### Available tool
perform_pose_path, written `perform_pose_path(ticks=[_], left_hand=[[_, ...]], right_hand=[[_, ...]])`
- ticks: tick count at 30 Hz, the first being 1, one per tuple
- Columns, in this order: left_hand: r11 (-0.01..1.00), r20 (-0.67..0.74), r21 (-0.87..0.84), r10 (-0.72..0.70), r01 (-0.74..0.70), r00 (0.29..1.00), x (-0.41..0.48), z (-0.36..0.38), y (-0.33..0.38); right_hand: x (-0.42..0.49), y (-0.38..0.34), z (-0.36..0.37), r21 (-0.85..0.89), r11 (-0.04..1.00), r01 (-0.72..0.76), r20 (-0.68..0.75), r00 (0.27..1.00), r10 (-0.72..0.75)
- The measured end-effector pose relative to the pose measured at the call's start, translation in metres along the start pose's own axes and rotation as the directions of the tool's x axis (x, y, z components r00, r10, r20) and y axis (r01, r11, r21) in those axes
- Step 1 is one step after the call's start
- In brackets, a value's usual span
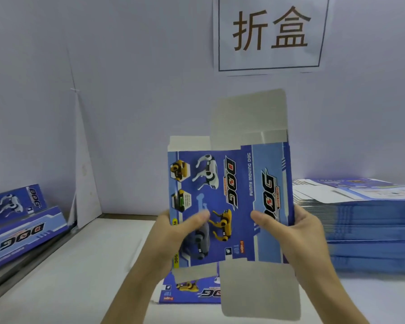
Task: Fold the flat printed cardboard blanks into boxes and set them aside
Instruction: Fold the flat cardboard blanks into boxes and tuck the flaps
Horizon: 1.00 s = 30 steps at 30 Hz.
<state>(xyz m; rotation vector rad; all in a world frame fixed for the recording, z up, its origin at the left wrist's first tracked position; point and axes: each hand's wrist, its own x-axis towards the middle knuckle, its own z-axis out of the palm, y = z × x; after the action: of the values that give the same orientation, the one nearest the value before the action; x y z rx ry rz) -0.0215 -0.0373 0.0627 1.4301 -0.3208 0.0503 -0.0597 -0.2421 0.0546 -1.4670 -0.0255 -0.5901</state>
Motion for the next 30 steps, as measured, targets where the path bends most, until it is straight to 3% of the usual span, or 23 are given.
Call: perform_pose_path(ticks=[4, 13, 17, 19, 20, 22, 23, 24, 25, 27, 28, 30], left_hand=[[0.995, -0.015, -0.098, 0.034, -0.035, 0.999, 0.001, -0.001, 0.002], [0.999, -0.077, -0.030, 0.022, -0.025, 0.997, 0.003, 0.002, -0.004], [0.971, -0.126, 0.176, 0.186, -0.163, 0.974, 0.006, 0.001, -0.007], [0.920, -0.220, 0.341, 0.277, -0.192, 0.936, 0.004, 0.008, -0.011], [0.835, -0.242, 0.490, 0.407, -0.251, 0.881, 0.001, 0.012, -0.013], [0.465, -0.075, 0.788, 0.722, -0.403, 0.687, -0.002, 0.020, -0.019], [0.281, 0.039, 0.856, 0.802, -0.434, 0.597, -0.003, 0.026, -0.021], [0.142, 0.139, 0.889, 0.823, -0.436, 0.551, -0.004, 0.032, -0.022], [0.025, 0.225, 0.907, 0.813, -0.420, 0.536, -0.006, 0.037, -0.022], [-0.154, 0.363, 0.907, 0.761, -0.393, 0.538, -0.008, 0.041, -0.022], [-0.204, 0.401, 0.898, 0.744, -0.389, 0.535, -0.008, 0.038, -0.022], [-0.195, 0.402, 0.895, 0.744, -0.402, 0.535, -0.007, 0.030, -0.018]], right_hand=[[0.001, -0.006, -0.003, 0.018, 0.998, -0.064, 0.066, 0.996, 0.063], [0.003, -0.013, -0.010, 0.017, 0.987, -0.162, 0.116, 0.980, 0.159], [0.000, -0.013, -0.006, 0.029, 0.994, -0.101, 0.118, 0.988, 0.097], [-0.002, -0.011, 0.000, -0.053, 0.997, 0.064, 0.073, 0.996, -0.060], [-0.003, -0.009, 0.002, -0.156, 0.973, 0.172, 0.057, 0.985, -0.165], [-0.006, -0.003, 0.007, -0.380, 0.874, 0.302, 0.074, 0.952, -0.297], [-0.008, -0.001, 0.010, -0.457, 0.827, 0.328, 0.110, 0.943, -0.314], [-0.010, 0.002, 0.014, -0.544, 0.762, 0.351, 0.143, 0.934, -0.328], [-0.011, 0.004, 0.017, -0.642, 0.652, 0.404, 0.179, 0.906, -0.384], [-0.013, 0.009, 0.022, -0.749, 0.376, 0.545, 0.290, 0.781, -0.554], [-0.014, 0.012, 0.025, -0.755, 0.277, 0.594, 0.331, 0.711, -0.621], [-0.016, 0.016, 0.029, -0.742, 0.159, 0.652, 0.384, 0.607, -0.696]])
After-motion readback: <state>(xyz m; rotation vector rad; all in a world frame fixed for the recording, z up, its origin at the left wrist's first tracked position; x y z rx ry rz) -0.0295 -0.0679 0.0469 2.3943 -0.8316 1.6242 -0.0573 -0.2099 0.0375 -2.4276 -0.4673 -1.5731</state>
